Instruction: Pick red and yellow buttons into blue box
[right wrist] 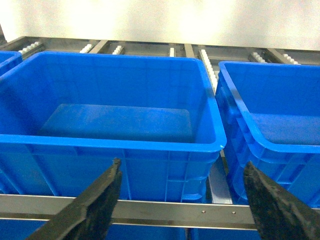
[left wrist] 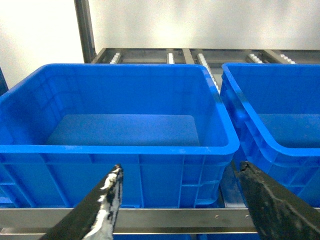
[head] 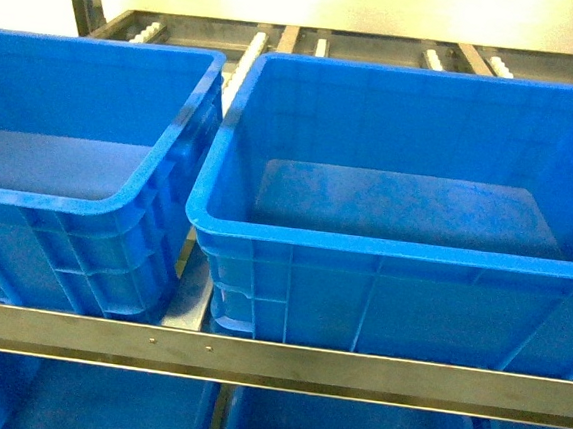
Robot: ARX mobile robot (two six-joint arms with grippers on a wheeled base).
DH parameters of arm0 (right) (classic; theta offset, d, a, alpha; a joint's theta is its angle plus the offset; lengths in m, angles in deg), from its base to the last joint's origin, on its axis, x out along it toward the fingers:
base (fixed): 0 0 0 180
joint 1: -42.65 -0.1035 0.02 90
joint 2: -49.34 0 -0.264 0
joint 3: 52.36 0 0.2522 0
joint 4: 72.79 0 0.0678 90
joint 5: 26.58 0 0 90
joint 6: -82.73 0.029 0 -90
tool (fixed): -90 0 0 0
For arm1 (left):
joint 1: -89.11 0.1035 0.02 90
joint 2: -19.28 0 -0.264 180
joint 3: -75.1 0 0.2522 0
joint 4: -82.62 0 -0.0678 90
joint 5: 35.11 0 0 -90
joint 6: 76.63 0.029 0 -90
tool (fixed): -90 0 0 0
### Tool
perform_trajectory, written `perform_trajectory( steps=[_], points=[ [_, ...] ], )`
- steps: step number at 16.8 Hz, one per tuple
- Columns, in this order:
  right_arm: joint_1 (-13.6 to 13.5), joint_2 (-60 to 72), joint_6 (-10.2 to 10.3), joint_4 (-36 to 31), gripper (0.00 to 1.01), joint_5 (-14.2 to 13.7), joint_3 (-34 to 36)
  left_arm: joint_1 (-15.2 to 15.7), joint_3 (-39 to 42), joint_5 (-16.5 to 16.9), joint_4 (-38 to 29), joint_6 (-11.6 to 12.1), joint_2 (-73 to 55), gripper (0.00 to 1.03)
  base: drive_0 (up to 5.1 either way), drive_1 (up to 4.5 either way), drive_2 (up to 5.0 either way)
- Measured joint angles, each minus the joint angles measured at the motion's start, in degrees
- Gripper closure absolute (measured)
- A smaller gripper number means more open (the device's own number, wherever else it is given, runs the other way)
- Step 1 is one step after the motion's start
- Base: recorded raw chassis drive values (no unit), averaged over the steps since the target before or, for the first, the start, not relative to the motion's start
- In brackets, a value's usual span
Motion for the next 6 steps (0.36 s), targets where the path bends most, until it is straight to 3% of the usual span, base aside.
perform_trajectory(
  steps=[4, 6],
  points=[
    [0.0, 0.0, 0.0, 0.0, 0.04, 0.0, 0.0, 0.0, 0.0, 0.0, 0.0, 0.0, 0.0, 0.08, 0.0, 0.00, 0.0],
    [0.0, 0.0, 0.0, 0.0, 0.02, 0.0, 0.0, 0.0, 0.0, 0.0, 0.0, 0.1, 0.0, 0.03, 0.0, 0.00, 0.0]
  ],
)
